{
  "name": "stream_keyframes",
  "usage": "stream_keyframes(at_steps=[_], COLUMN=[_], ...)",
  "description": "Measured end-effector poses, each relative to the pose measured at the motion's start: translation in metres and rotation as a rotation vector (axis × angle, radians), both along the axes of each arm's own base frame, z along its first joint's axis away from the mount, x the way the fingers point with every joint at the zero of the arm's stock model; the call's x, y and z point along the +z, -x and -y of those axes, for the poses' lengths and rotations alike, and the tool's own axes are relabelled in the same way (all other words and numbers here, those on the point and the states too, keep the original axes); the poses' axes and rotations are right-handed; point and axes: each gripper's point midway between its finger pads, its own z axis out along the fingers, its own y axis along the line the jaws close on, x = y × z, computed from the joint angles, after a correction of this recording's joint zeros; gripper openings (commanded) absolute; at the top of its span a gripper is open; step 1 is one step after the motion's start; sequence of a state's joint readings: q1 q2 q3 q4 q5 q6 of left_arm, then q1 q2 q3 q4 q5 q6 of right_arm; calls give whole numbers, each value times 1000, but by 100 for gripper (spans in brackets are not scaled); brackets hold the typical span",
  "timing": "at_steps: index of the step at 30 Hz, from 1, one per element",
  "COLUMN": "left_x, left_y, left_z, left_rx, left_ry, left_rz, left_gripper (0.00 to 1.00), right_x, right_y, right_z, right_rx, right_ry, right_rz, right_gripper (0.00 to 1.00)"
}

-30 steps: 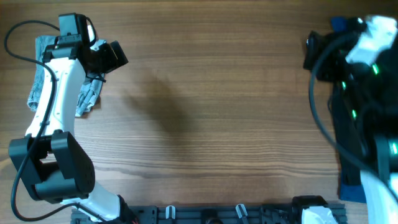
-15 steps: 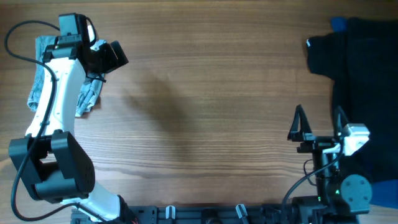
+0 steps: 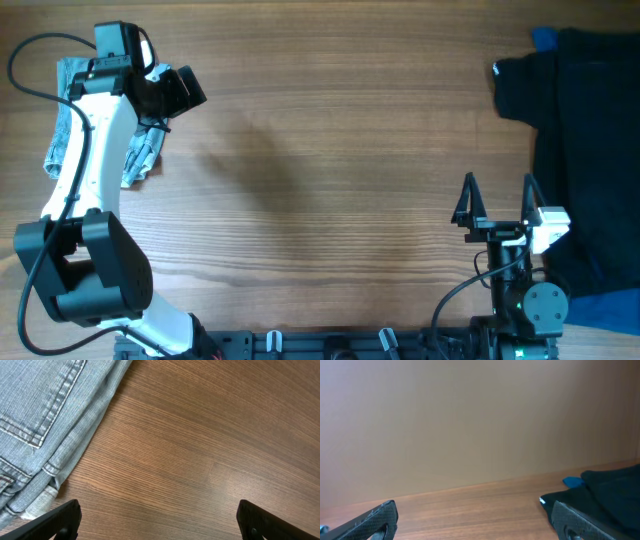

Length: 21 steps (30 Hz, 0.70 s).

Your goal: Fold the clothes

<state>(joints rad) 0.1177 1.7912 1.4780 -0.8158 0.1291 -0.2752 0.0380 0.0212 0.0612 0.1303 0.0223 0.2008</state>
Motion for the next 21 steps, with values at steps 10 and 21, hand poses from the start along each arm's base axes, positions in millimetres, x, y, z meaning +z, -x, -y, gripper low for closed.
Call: stream_keyframes(at_steps=[10,21], left_x=[0,0], left_y=[0,0], left_z=[0,0], left_rx=[0,0], left_ry=[0,0], left_rz=[0,0], left_gripper=[100,100], right_x=[-29,-57], right_y=[-5,-6], right_z=[-7,-12], right_rx=[33,56], right_ry=[52,170], right_rz=[-63,-170], right_gripper=[100,100])
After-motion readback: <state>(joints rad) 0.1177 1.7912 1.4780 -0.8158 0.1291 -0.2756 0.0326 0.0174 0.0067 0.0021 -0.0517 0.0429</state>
